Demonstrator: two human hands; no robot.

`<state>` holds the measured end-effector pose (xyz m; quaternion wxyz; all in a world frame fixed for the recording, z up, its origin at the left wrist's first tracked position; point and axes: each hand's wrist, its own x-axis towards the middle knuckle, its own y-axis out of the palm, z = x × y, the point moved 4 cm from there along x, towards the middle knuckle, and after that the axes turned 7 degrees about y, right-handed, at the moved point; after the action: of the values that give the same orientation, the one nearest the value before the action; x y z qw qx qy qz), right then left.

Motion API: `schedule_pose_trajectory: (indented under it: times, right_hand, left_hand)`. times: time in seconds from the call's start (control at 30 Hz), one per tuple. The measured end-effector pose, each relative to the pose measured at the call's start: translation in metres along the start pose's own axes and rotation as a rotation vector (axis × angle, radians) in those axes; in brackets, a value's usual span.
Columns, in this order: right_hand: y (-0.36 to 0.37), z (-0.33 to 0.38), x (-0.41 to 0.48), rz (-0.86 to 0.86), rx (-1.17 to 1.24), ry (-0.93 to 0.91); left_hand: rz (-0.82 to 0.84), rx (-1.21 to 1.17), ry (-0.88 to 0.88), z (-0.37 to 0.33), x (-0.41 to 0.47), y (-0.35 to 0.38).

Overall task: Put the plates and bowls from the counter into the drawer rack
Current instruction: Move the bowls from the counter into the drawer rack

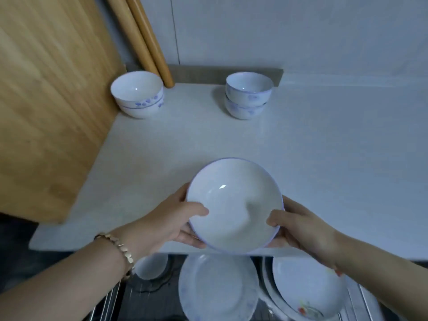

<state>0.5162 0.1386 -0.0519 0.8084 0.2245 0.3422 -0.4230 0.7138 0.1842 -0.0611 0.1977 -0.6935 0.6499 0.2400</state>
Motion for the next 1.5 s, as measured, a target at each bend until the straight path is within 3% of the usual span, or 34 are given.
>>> schedule_pose_trajectory:
  times: [0.27, 0.43, 0.67, 0.83, 1.07, 1.33, 1.5]
  right_hand:
    - [-0.043, -0.137, -0.078, -0.147, -0.314, 0.165]
    - [-0.065, -0.216, -0.058, -0.226, -0.697, 0.238]
    - [-0.068, -0.289, -0.013, -0.241, -0.772, 0.400]
    - [-0.065, -0.310, 0.001, -0.346, -0.772, 0.423]
    - [-0.068, -0.320, 0.007, -0.404, -0.970, 0.513]
    - [-0.072, -0.312, 0.027, -0.360, -1.341, 0.177]
    - [-0.073, -0.308, 0.032, -0.274, -1.373, 0.193]
  left_hand:
    - [-0.028, 0.036, -0.114, 0.129, -0.072, 0.113]
    - [0.016, 0.076, -0.295, 0.207, -0.068, 0.164]
    - [-0.099, 0.179, -0.474, 0.288, -0.038, 0.190]
    - [-0.167, 0.312, -0.461, 0.312, -0.025, 0.193]
    - [-0.135, 0.395, -0.481, 0.326, -0.022, 0.199]
    - [-0.157, 0.618, -0.379, 0.321, -0.020, 0.201]
    - [-0.113, 0.673, -0.353, 0.316, -0.017, 0.200]
